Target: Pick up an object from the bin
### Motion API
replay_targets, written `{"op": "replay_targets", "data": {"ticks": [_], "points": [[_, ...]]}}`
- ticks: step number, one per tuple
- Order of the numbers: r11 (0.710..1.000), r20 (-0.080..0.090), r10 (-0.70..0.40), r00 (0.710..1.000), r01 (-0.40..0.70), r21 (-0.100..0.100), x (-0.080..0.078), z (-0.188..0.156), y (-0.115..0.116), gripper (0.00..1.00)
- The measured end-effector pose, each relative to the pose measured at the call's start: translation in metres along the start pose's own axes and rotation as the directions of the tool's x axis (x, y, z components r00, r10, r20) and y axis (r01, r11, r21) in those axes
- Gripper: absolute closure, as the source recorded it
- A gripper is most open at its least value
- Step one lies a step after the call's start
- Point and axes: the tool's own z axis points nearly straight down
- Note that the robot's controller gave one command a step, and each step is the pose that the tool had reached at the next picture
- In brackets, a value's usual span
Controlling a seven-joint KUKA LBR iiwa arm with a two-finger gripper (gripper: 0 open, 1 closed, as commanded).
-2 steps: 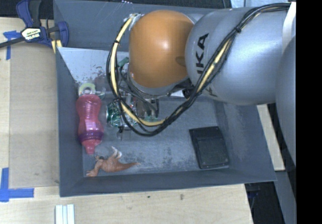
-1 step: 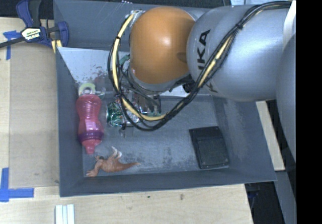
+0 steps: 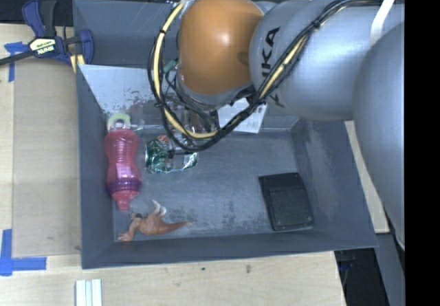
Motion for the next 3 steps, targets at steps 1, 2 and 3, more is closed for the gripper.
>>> {"op": "replay_targets", "data": {"ticks": [1, 2, 3], "points": [[1.000, 0.003, -0.010, 1.000, 0.010, 0.000, 0.005, 0.034, -0.016, 0.00], [0.989, -0.006, -0.150, 0.989, 0.150, 0.000, 0.026, 0.050, -0.023, 0.00], [0.963, 0.011, -0.268, 0.963, 0.268, 0.001, -0.011, 0.082, -0.030, 1.00]]}}
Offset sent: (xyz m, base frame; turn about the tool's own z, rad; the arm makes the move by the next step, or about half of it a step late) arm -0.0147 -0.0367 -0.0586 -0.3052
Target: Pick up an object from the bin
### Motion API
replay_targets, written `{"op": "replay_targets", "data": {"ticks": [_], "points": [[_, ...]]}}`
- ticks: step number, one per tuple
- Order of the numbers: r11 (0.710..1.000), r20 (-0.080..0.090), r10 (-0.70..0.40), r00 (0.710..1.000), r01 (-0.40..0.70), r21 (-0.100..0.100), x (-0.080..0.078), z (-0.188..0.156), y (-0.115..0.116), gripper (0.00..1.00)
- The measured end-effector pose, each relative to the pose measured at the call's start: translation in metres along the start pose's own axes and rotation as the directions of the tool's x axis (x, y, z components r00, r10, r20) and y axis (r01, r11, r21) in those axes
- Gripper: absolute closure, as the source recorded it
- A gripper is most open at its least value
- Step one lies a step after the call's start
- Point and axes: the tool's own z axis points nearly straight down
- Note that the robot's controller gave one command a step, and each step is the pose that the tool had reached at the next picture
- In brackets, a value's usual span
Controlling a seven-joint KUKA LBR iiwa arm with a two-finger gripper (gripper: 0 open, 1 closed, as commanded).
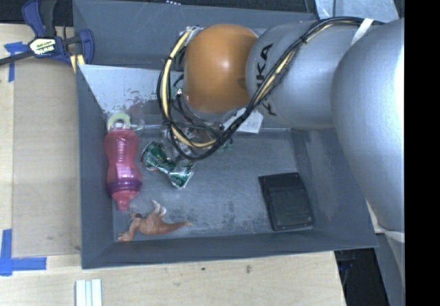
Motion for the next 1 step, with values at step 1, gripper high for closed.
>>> {"op": "replay_targets", "data": {"ticks": [1], "points": [[1.000, 0.000, 0.000, 1.000, 0.000, 0.000, 0.0000, 0.0000, 0.0000, 1.00]]}}
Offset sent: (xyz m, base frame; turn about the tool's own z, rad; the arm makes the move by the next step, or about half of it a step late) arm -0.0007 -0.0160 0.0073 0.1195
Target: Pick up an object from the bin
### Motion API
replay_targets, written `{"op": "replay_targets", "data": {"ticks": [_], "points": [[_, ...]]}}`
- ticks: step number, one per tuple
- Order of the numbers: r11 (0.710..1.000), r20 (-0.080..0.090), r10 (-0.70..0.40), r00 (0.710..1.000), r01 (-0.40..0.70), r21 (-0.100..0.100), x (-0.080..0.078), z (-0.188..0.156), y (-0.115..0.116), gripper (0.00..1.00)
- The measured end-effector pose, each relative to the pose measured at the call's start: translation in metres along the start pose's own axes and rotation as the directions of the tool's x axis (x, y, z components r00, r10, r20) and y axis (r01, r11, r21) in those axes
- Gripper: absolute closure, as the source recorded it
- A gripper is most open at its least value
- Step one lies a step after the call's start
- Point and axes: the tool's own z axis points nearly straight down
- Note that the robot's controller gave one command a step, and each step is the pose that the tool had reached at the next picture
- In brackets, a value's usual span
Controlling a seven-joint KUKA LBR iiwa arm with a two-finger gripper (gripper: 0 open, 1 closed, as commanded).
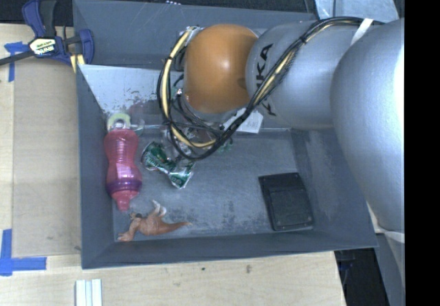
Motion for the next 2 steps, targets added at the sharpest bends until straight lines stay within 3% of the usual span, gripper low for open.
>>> {"op": "replay_targets", "data": {"ticks": [1, 2], "points": [[0.999, 0.000, 0.033, 0.999, -0.033, -0.001, 0.002, -0.002, -0.004, 1.00], [0.983, -0.006, 0.186, 0.983, -0.186, -0.001, 0.017, -0.044, 0.004, 1.00]]}}
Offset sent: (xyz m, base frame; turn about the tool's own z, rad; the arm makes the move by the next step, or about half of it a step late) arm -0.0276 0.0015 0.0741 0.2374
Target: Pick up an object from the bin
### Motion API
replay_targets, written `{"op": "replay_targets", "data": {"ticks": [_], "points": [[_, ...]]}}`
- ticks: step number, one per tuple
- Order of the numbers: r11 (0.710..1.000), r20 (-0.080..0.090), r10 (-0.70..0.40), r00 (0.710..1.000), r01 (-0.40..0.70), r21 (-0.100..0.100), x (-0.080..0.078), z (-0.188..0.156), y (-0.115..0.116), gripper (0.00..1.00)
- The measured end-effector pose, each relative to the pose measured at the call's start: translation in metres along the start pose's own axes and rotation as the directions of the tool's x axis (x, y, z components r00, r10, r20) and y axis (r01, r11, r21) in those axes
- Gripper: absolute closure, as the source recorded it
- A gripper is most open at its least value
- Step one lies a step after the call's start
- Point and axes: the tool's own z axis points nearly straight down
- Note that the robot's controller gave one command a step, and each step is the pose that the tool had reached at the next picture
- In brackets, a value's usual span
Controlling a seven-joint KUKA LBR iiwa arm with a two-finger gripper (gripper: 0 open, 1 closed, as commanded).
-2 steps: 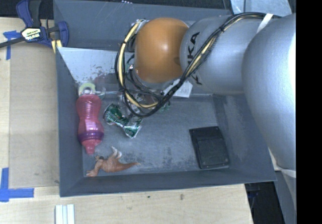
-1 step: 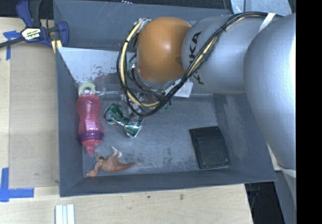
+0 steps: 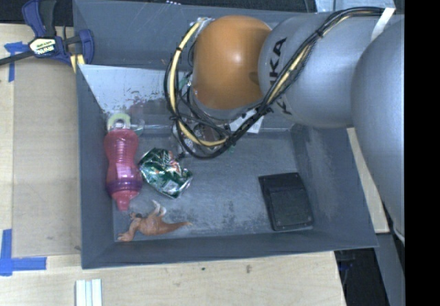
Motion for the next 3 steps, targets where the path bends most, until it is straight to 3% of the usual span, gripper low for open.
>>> {"op": "replay_targets", "data": {"ticks": [1, 2, 3], "points": [[1.000, 0.016, -0.023, 1.000, 0.023, 0.000, -0.004, -0.027, 0.027, 1.00], [0.965, 0.008, -0.262, 0.965, 0.262, 0.000, 0.023, -0.015, 0.029, 1.00], [0.995, 0.009, -0.099, 0.995, 0.099, 0.000, 0.015, -0.025, 0.036, 1.00]]}}
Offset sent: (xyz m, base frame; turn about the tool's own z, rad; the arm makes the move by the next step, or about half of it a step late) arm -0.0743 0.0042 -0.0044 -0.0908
